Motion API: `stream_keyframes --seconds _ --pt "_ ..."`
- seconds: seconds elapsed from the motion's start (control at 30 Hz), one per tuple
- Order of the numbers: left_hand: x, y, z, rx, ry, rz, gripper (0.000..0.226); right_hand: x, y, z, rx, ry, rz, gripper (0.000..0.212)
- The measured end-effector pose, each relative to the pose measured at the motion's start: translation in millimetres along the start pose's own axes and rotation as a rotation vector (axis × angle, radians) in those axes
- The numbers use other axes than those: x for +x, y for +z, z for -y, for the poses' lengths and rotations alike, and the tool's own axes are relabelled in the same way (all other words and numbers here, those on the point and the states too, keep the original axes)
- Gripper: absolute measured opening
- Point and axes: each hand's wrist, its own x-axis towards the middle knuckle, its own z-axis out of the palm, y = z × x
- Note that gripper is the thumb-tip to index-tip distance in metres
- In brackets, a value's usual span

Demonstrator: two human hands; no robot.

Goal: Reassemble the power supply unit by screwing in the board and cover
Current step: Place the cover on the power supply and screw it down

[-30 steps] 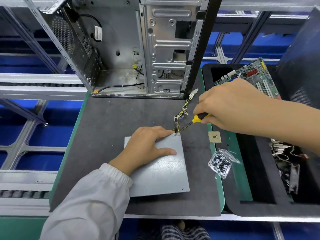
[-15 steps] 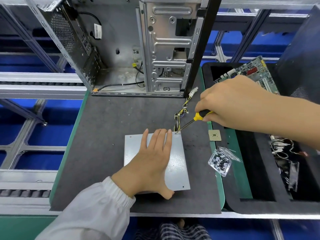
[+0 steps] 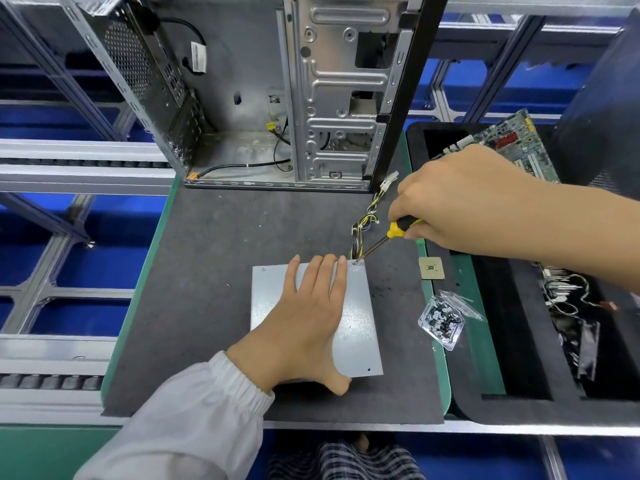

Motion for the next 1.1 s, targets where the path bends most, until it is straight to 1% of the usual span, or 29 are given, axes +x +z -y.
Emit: stream_keyframes --seconds 0.27,0.47,0.6,0.77,0.87,0.93,1.03,1.1 --pt "-0.1 1.6 -0.4 0.020 -0.002 0.002 0.144 3.8 -3.3 2.1 -0.051 0.003 0.041 0.012" --pt "0.1 1.6 -0.9 0.050 -0.007 0.007 0.145 9.8 -9.4 5.1 -0.089 -0.013 0.054 0.016" --pt "0.0 1.0 -1.1 0.048 -0.004 0.006 0.144 15.5 -14.8 5.2 -0.069 -0.041 0.043 0.016" --pt "0.9 -1.2 -2.6 0.083 -0.002 0.006 0.143 26.3 -20.8 1.3 0.051 -0.089 0.036 0.021" --pt "1.2 -2.9 -3.2 0.088 0.004 0.010 0.142 33.3 -23.2 -1.7 0.074 -0.087 0.056 0.024" --pt "1.2 -3.8 -3.4 0.082 0.004 0.016 0.141 38.9 -22.7 -4.9 0.165 -0.095 0.103 0.028" --pt "0.8 -4.8 -3.7 0.078 0.006 0.022 0.139 45.5 -24.1 -11.3 0.372 -0.104 0.237 0.022" --pt "0.5 -5.3 -3.8 0.072 0.009 0.028 0.138 46.8 -26.1 -14.8 0.403 -0.105 0.309 0.022"
